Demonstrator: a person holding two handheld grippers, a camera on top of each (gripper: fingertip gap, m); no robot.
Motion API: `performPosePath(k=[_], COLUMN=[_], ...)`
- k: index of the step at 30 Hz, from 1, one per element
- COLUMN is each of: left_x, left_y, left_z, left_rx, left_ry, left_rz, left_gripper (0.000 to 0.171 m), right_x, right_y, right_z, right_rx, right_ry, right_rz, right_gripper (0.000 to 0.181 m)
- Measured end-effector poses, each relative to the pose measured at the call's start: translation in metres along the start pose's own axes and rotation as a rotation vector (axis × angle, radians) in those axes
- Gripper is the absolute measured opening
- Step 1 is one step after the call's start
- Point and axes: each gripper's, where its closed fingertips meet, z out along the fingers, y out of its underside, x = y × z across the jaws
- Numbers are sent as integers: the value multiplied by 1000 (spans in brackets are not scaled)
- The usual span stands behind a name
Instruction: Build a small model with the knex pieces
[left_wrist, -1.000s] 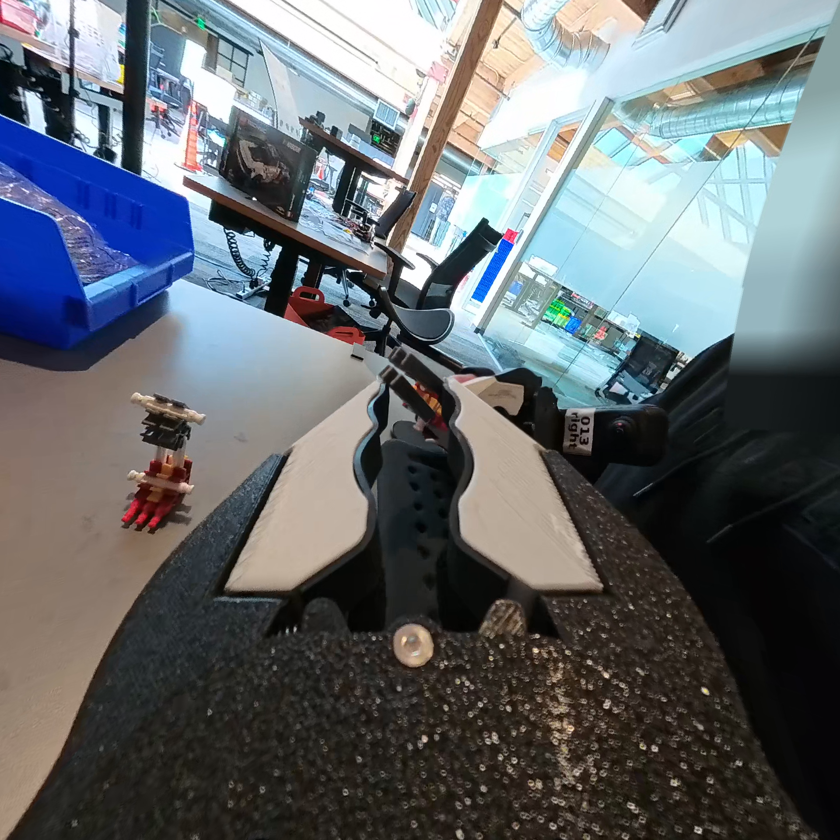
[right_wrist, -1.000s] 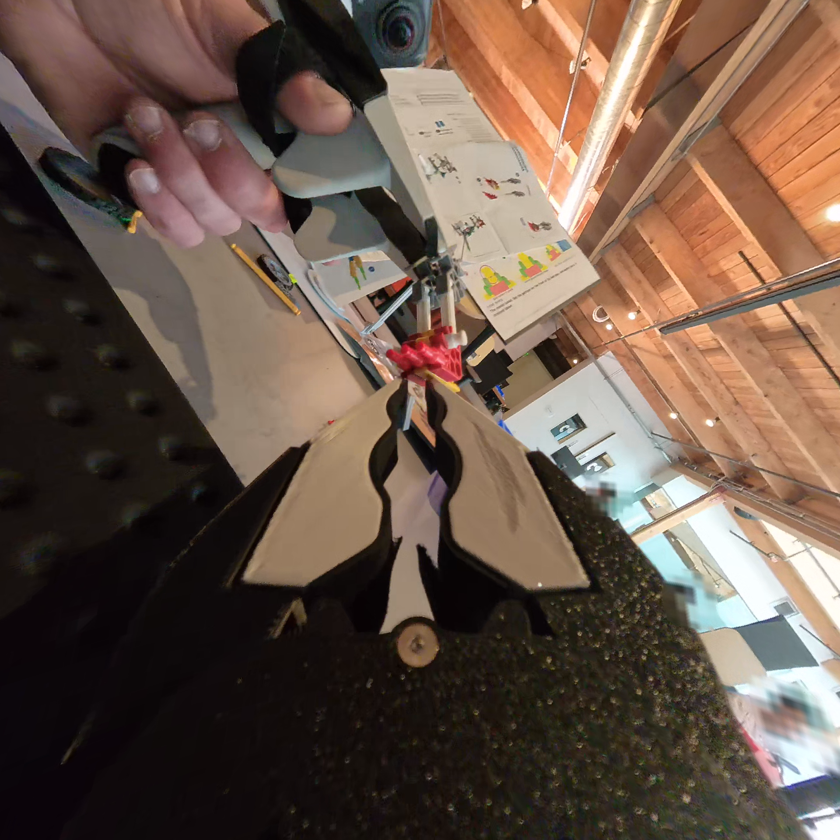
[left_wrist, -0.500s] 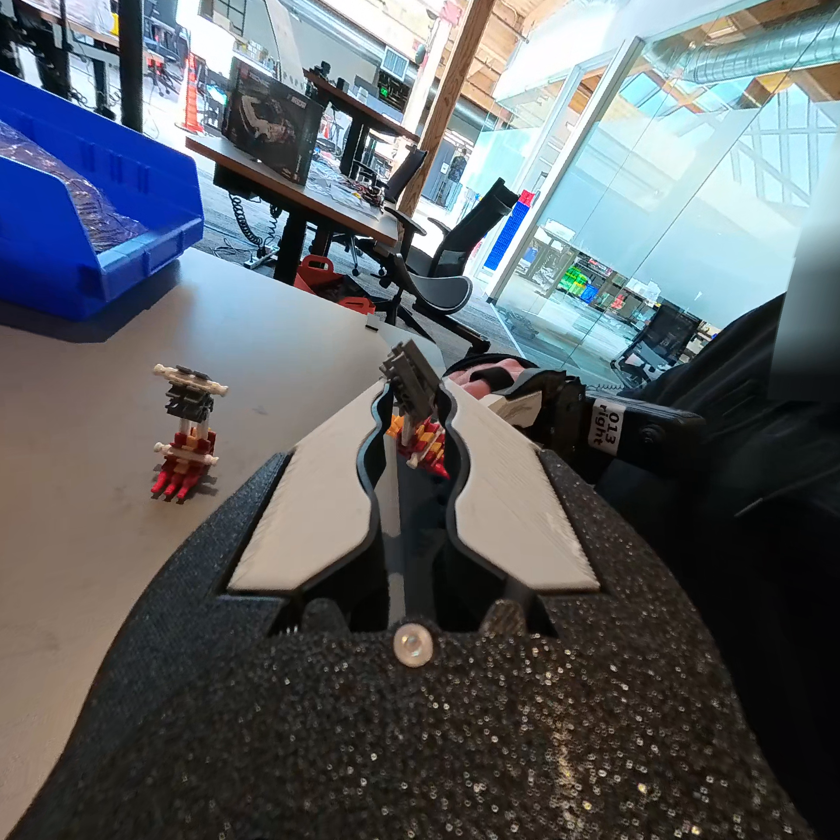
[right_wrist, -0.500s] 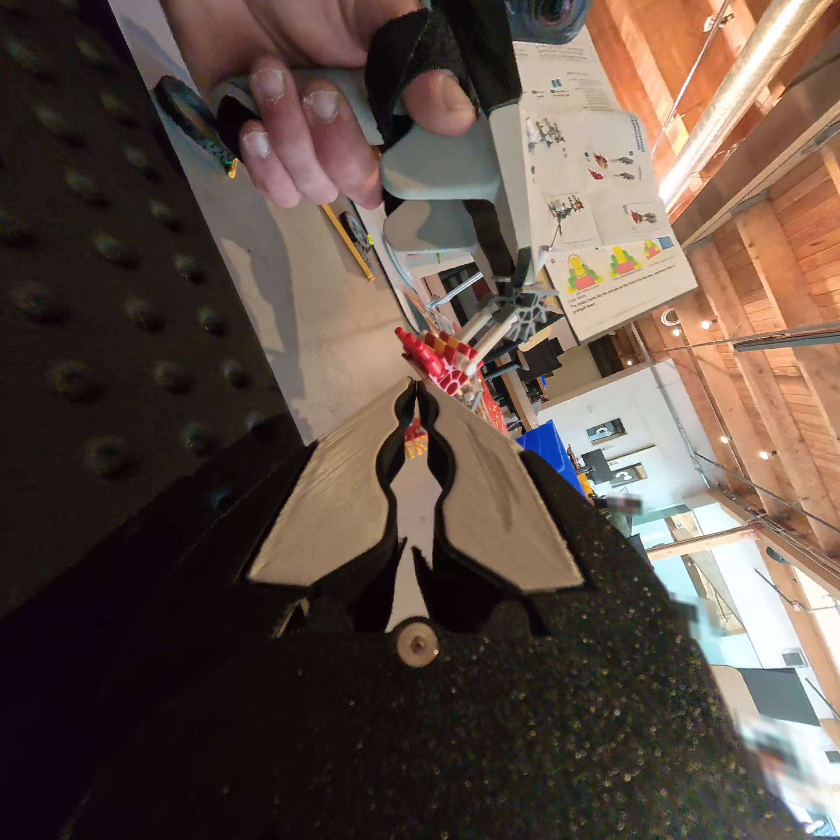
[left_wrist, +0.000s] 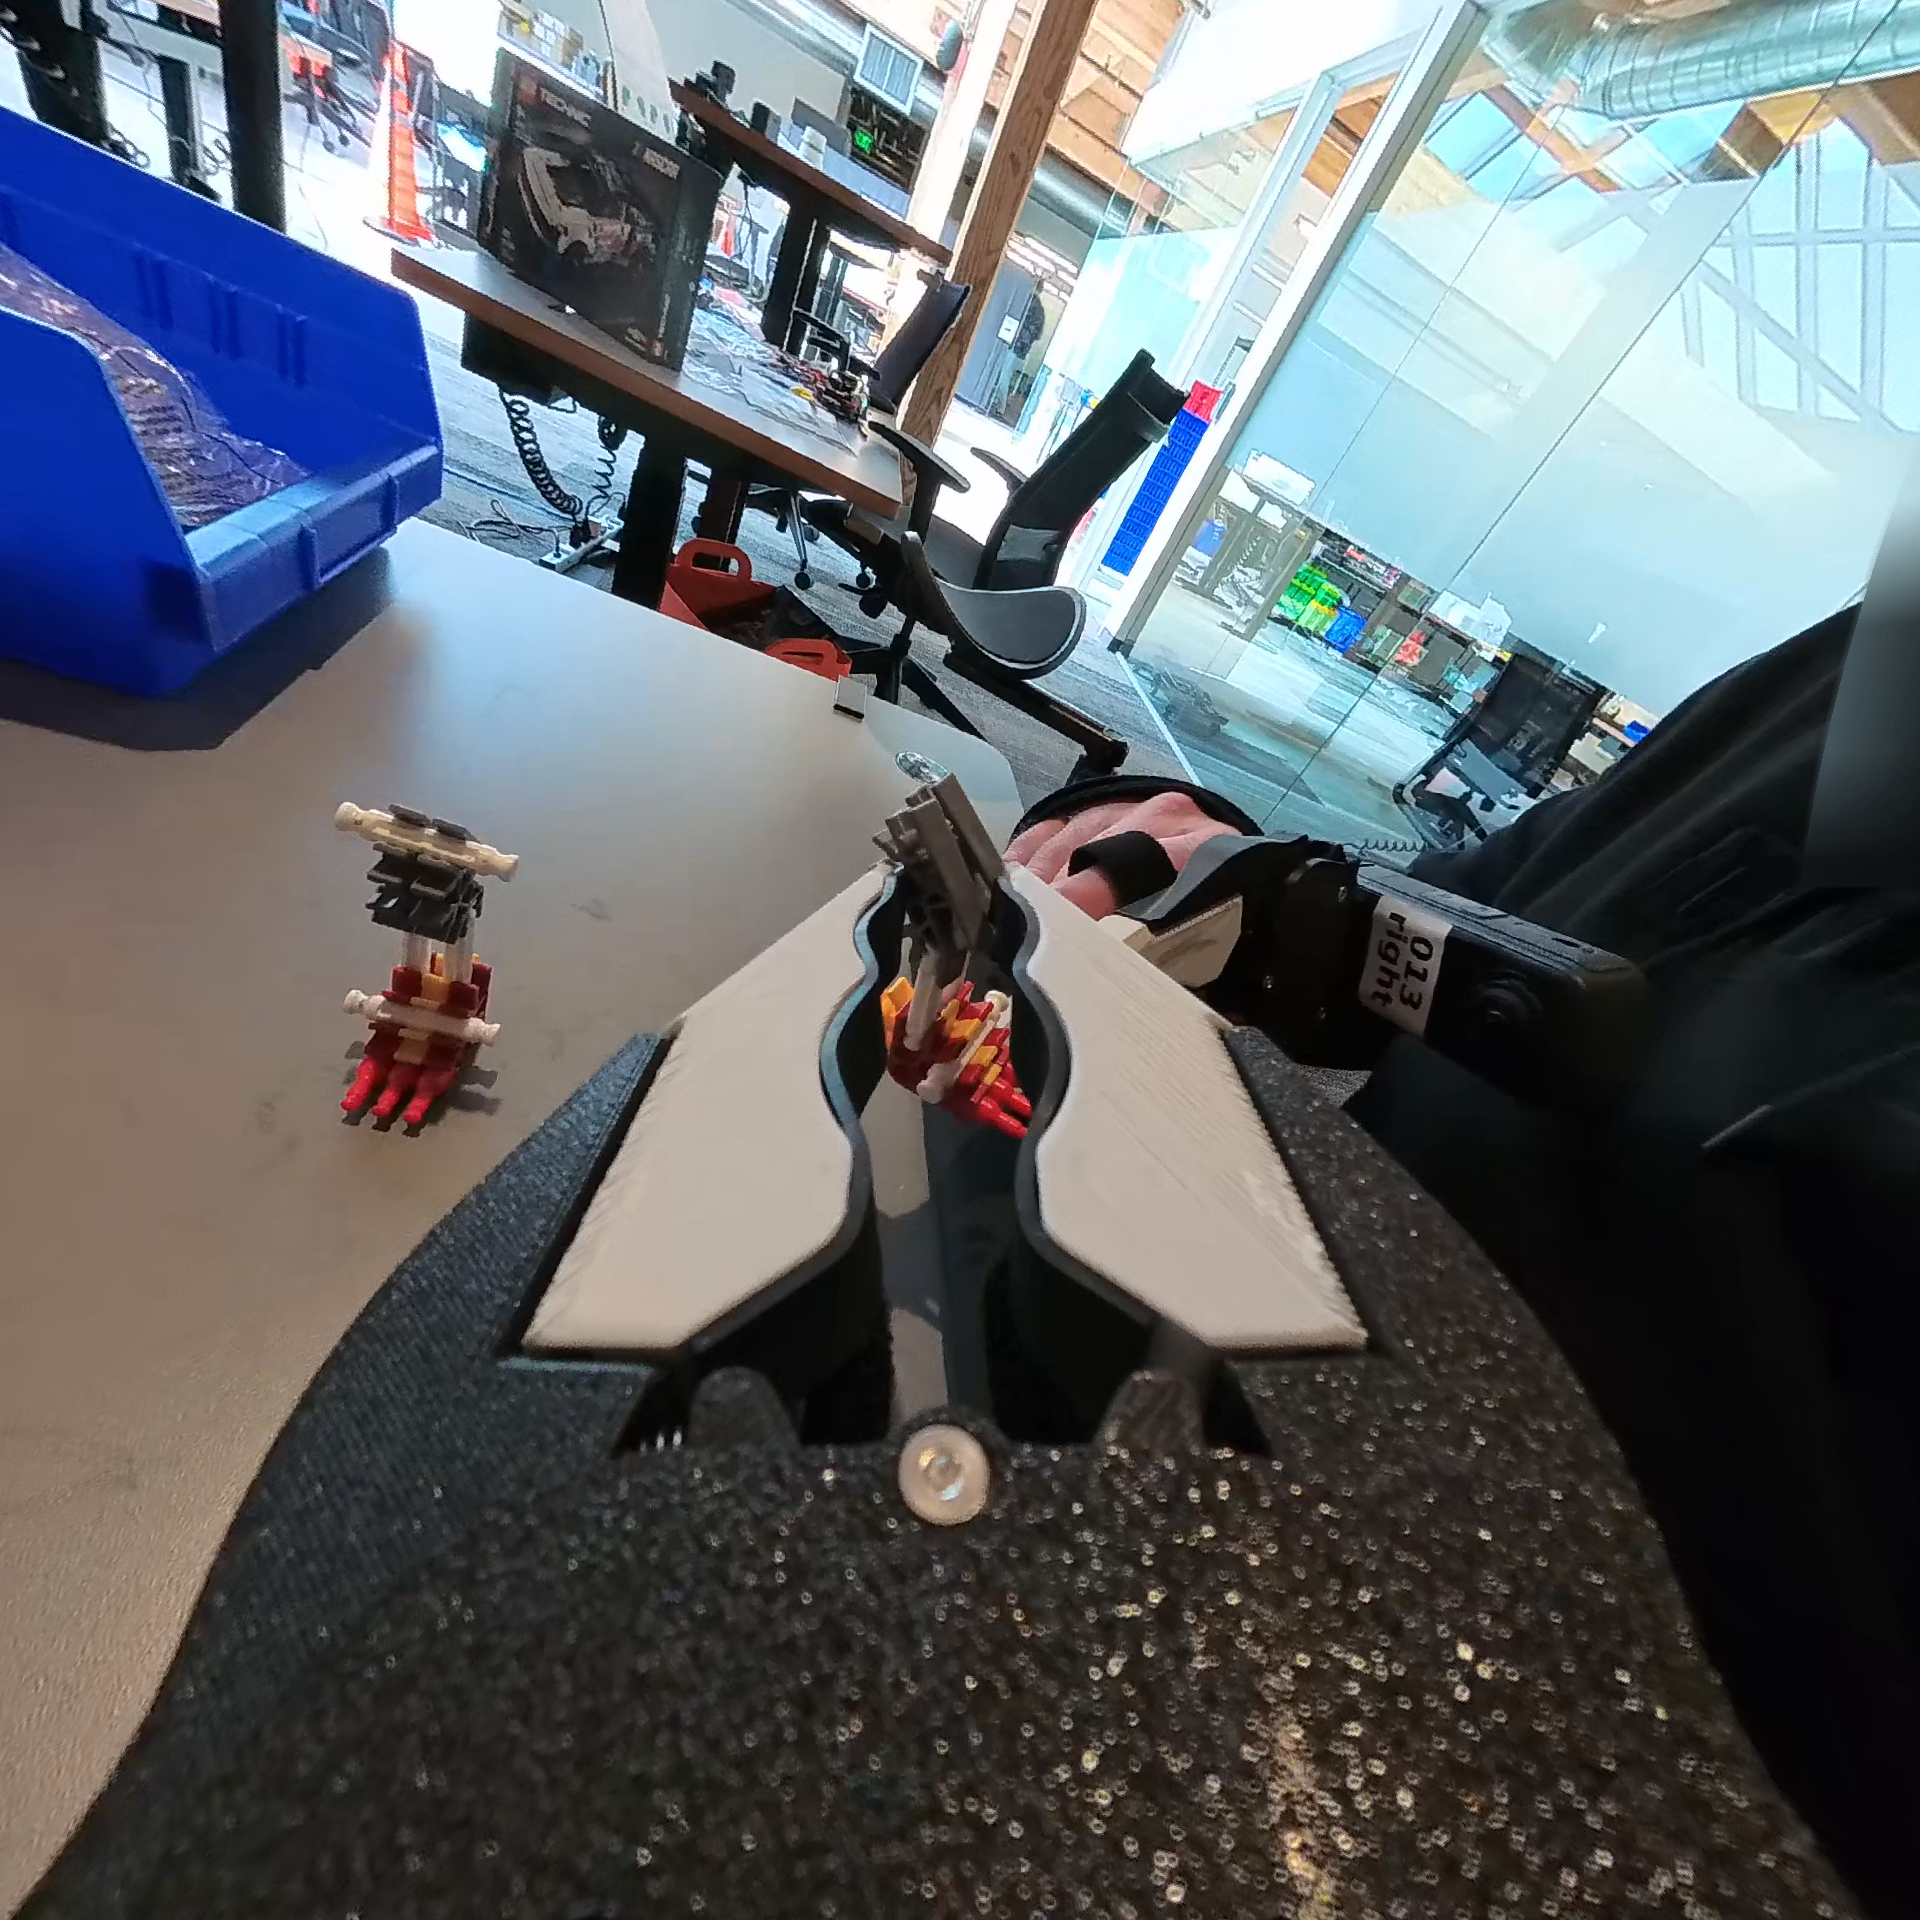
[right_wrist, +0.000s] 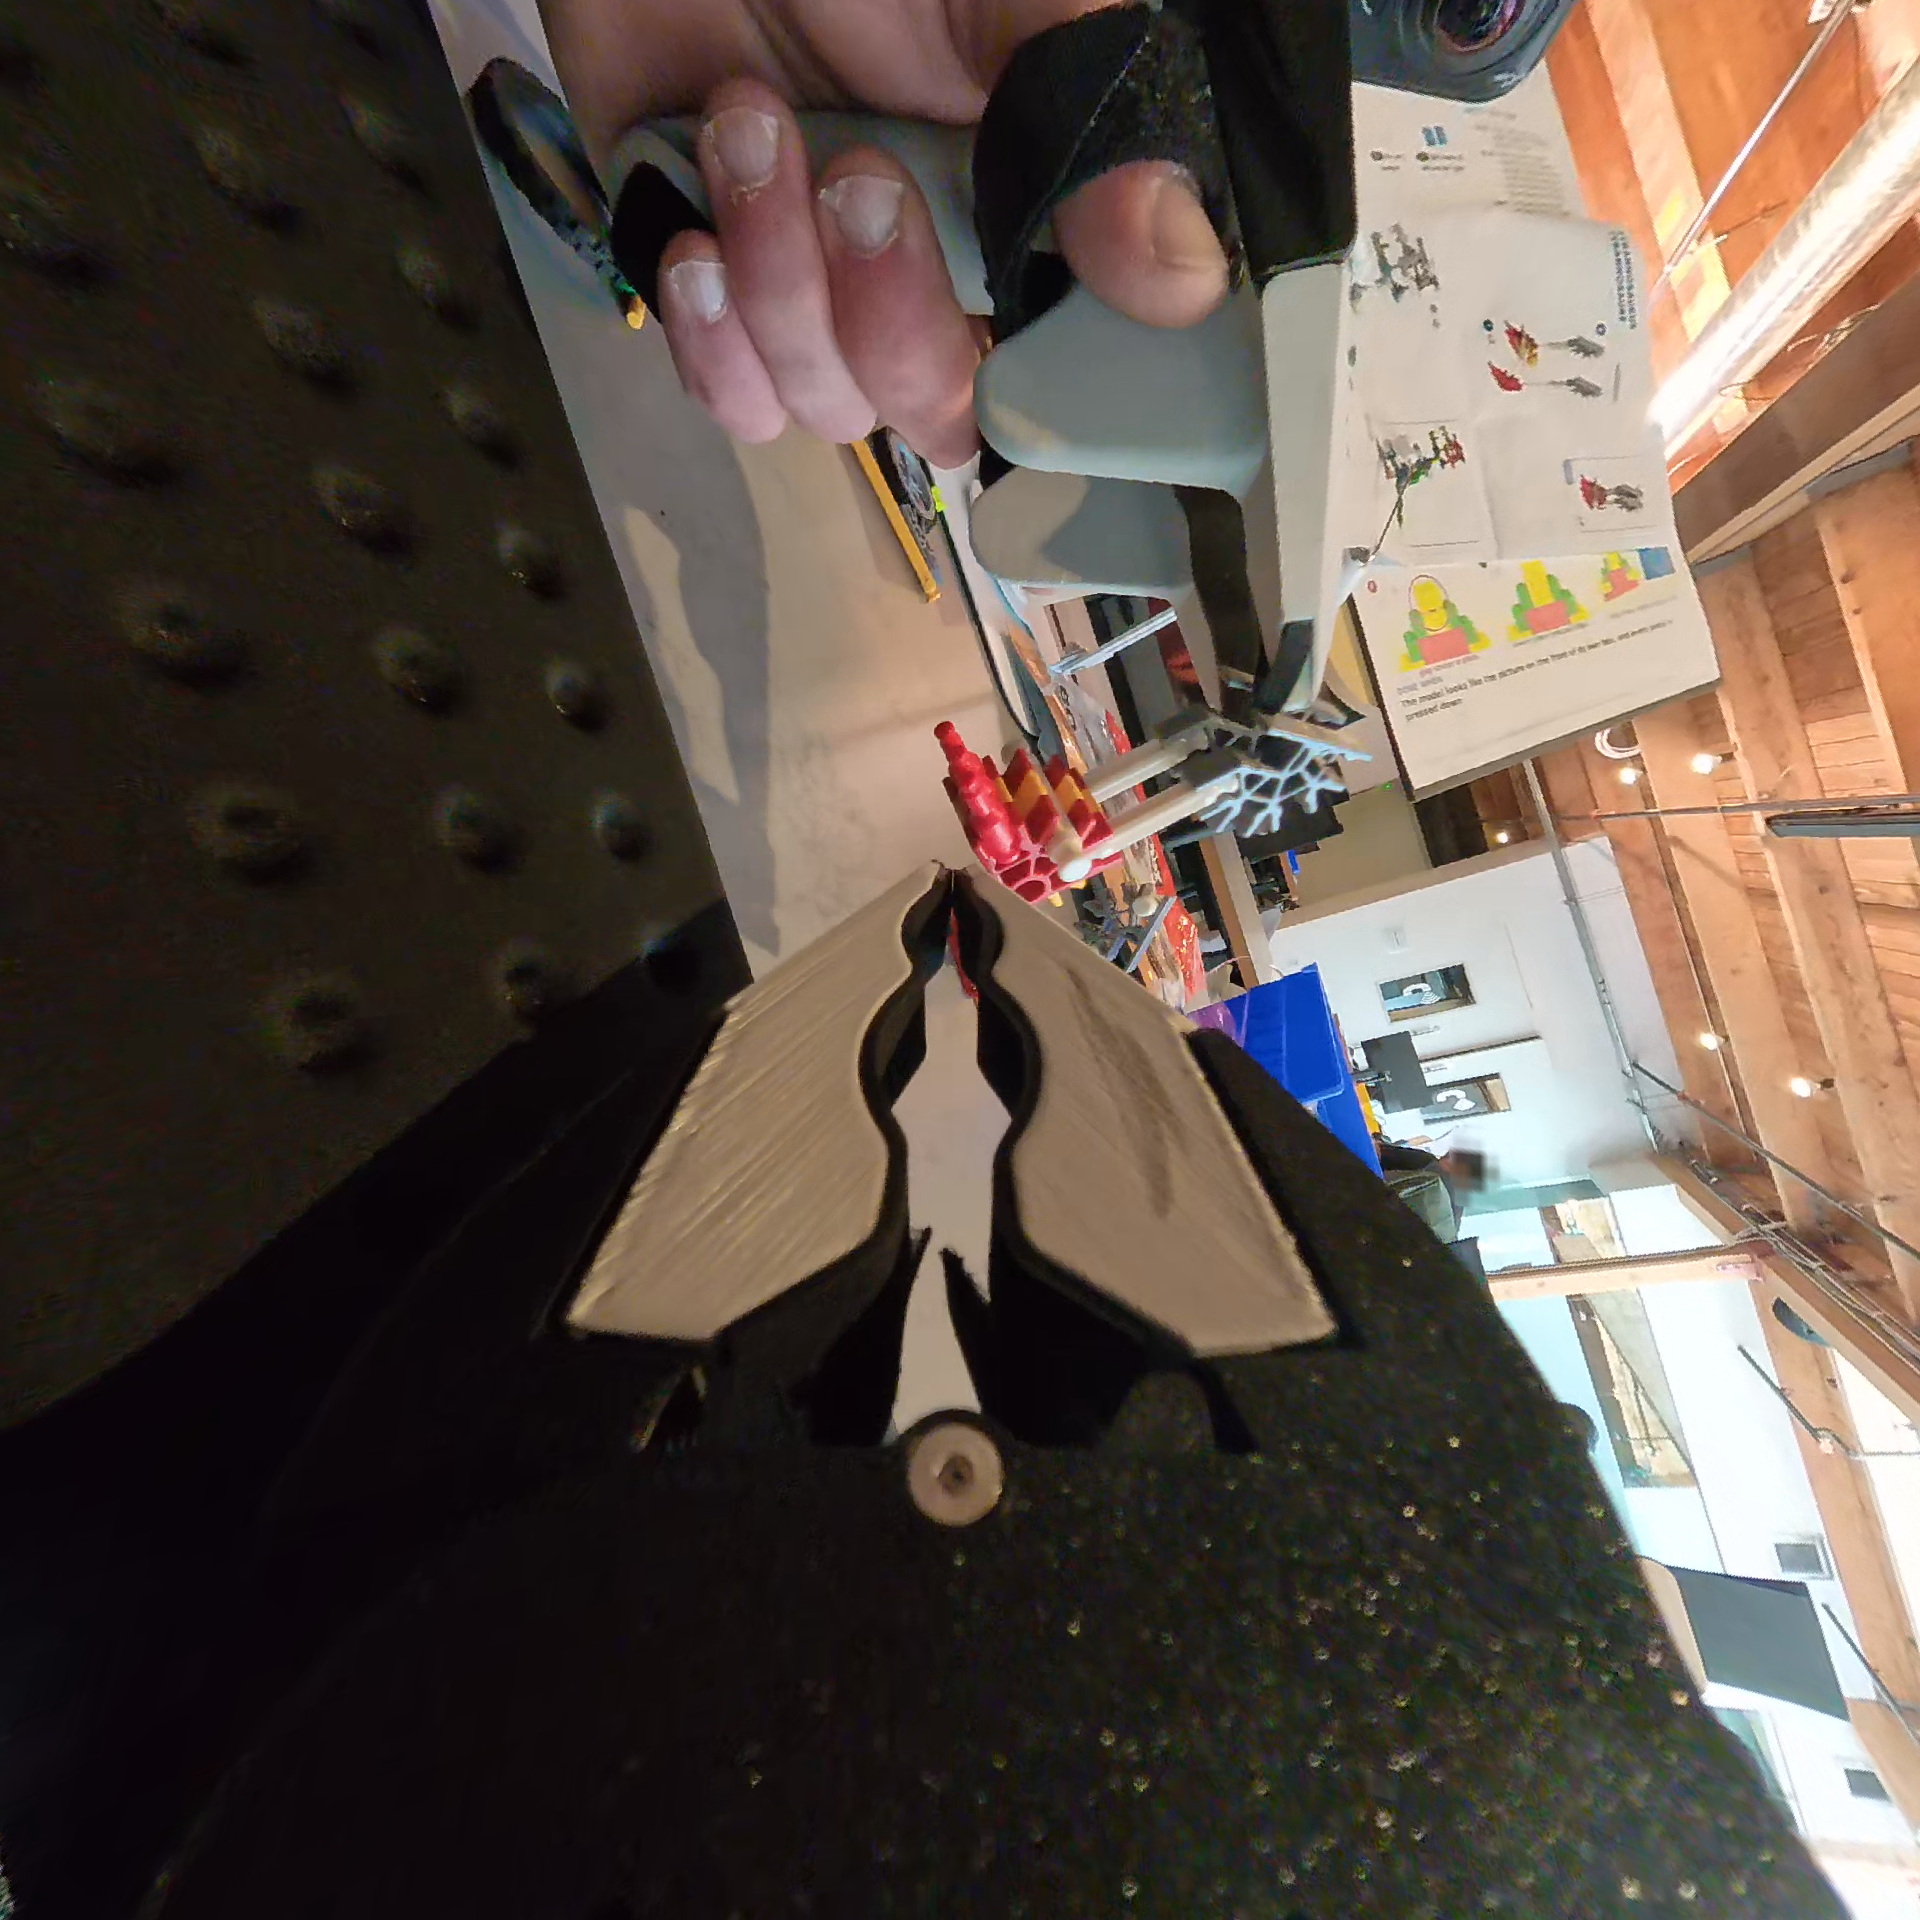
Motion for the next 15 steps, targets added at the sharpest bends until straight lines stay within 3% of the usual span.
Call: performPosePath(k=[15], left_x=[-4], left_y=[2], left_z=[2], left_rx=[-15], left_ry=[-11], left_rz=[14], left_gripper=[13], right_x=[-4], right_y=[2], right_z=[3], right_rx=[-13], right_ry=[-32], right_rz=[-6], right_gripper=[0])
